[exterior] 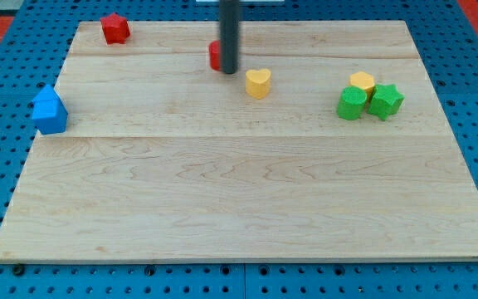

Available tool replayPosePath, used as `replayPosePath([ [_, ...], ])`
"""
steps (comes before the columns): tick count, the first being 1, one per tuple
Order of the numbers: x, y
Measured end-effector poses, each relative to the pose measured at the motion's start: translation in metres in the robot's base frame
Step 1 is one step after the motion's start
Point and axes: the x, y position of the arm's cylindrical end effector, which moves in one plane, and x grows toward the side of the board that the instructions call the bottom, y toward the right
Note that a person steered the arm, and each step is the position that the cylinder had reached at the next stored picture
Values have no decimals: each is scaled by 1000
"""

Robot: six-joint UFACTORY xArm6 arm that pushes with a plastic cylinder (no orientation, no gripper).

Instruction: Slide the red circle into the red star

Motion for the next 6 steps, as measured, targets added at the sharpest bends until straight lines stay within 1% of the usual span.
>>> replayPosePath([
  [1,-35,-57],
  [2,-38,-25],
  [3,-35,-23],
  [4,-34,-46],
  [6,13,-50],
])
